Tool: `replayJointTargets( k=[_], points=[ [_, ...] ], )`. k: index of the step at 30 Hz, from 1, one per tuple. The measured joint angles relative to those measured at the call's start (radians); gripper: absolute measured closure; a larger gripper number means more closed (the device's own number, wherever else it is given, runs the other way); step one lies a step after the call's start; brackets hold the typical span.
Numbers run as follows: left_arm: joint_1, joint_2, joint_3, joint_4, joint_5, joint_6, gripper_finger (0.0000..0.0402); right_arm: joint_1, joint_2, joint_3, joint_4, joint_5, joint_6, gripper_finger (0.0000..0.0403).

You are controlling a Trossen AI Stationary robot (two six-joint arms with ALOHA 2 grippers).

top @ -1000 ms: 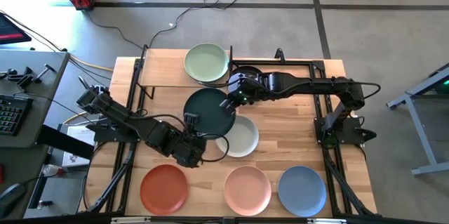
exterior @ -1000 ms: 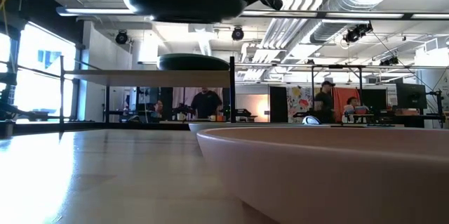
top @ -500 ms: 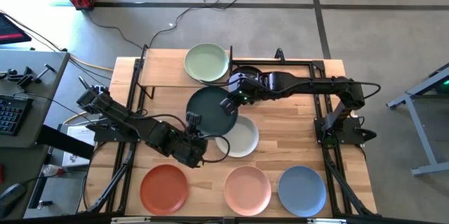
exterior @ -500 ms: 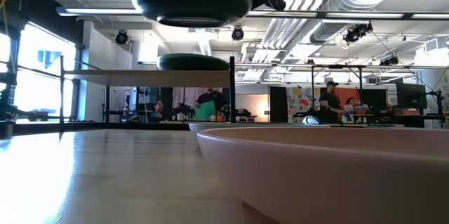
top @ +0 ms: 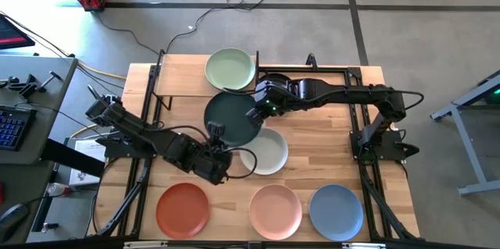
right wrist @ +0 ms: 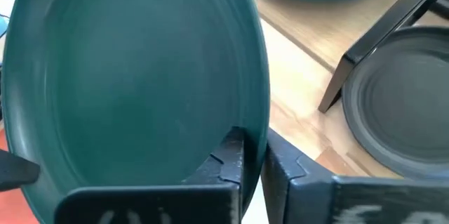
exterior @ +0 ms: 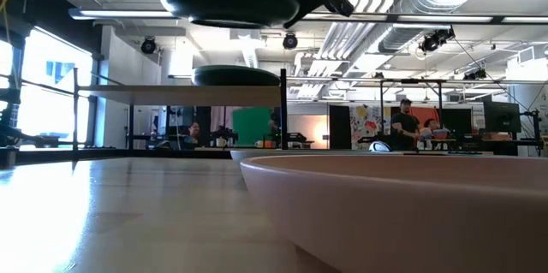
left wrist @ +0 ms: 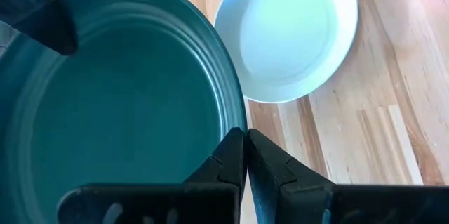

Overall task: Place and stack plates onto a shelf
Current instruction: Stack the dark blue plate on top of the green plate on the shelf

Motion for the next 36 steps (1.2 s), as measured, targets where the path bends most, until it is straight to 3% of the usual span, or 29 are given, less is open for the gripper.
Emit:
replayJointTargets(
  k=[10, 28, 36],
  points=[
    [0.015, 0.000, 0.000, 0.000, 0.031, -0.054, 0.0391, 0.001, 0.000, 0.000, 0.002, 0.011, -0.010, 0.0401],
    [0.085, 0.000, 0.000, 0.021, 0.225, -0.311, 0.0298, 0.001, 0.001, 0.000, -0.021, 0.020, -0.009, 0.0402],
    [0.074, 0.000, 0.000, 0.027, 0.276, -0.377, 0.0291, -0.024, 0.002, -0.002, -0.027, 0.032, -0.016, 0.0401]
  ],
)
